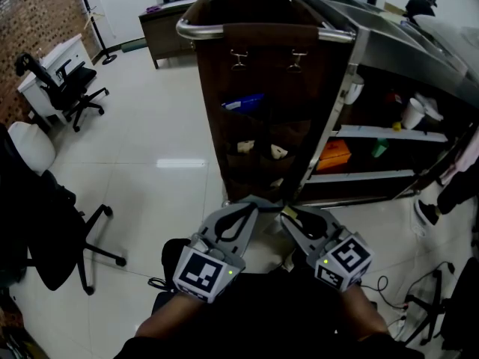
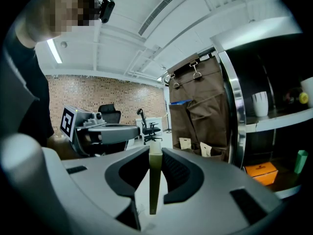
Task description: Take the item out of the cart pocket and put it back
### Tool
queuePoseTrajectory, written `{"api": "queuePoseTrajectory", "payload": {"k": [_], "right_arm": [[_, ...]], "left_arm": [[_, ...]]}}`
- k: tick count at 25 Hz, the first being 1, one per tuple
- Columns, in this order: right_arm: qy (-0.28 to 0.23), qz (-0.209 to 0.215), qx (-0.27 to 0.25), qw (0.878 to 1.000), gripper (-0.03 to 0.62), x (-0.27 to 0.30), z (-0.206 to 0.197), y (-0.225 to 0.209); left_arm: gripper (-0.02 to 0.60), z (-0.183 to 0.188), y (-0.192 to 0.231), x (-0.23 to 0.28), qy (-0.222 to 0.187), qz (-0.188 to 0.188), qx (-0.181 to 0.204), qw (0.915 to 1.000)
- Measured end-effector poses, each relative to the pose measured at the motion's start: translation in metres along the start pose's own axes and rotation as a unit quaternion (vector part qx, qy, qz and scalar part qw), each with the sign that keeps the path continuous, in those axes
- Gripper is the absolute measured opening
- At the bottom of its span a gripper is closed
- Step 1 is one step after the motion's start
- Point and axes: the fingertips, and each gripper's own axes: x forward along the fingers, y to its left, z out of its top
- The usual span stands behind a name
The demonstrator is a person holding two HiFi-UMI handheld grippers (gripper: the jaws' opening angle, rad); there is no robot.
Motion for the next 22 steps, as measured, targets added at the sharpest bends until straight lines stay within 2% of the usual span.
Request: {"api": "queuePoseTrajectory", "payload": {"k": [10, 17, 22], "right_arm": [[-0.014, 0.005, -0.005, 1.000, 0.089, -0.003, 0.013, 0.000], [-0.068, -0.003, -0.037, 0.997, 0.089, -0.017, 0.073, -0.007], [-0.123, -0.032, -0.080, 0.989, 0.089, -0.034, 0.128, -0.018]], "left_arm": [[0.000, 0.002, 0.004, 0.001, -0.001, 0.004, 0.000, 1.0000], [0.000, 0.004, 0.012, 0.001, -0.004, 0.013, 0.004, 0.9999], [0.000, 0.004, 0.013, 0.000, -0.005, 0.014, 0.002, 0.9999]]}}
